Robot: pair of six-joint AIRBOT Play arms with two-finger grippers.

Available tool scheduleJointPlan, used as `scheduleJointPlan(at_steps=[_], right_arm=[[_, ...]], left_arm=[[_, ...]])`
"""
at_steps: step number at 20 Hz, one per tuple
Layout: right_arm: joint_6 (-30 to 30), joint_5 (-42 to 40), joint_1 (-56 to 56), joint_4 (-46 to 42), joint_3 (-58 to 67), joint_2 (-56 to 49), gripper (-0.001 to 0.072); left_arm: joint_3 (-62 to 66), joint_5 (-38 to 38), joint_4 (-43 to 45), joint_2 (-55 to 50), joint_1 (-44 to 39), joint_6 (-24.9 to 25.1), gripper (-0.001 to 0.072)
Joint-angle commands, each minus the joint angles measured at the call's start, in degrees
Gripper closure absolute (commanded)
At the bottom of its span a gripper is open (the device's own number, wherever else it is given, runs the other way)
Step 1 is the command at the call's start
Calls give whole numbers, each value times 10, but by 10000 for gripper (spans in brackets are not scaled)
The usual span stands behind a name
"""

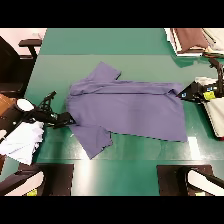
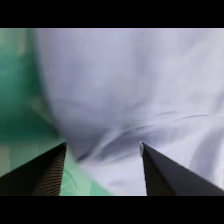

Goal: Fold the shirts.

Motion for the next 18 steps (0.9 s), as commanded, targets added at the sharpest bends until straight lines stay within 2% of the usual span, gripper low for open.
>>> scheduleJointPlan(at_steps=[1,2,3,4,5,9,10,11,12,15,16,18], right_arm=[[-3,-5,-1,2,-10,8,311],[-12,0,-2,-3,-10,8,311],[-12,10,-9,-15,-10,8,311],[-12,22,-17,-32,-10,8,311],[-12,28,-31,-51,-15,9,311],[-7,22,-136,-138,-119,47,311],[-3,20,-171,-169,-153,57,275],[-2,21,-209,-189,-186,62,174],[3,21,-247,-196,-213,61,151],[17,18,-324,-190,-283,37,164],[17,9,-327,-184,-299,26,219],[15,-22,-319,-129,-325,11,244]], left_arm=[[-28,70,-31,3,-38,-3,169],[-27,76,-35,3,-38,-15,170],[-21,75,-35,3,-37,-16,271],[-11,68,-33,3,-37,-14,554],[0,59,-32,3,-37,-12,672],[54,22,-28,3,-37,-3,683],[63,17,-28,3,-37,5,683],[69,14,-28,3,-37,6,683],[70,15,-29,3,-37,6,683],[70,17,-28,3,-37,9,683],[70,17,-28,3,-37,17,683],[70,17,-28,3,-37,21,683]])
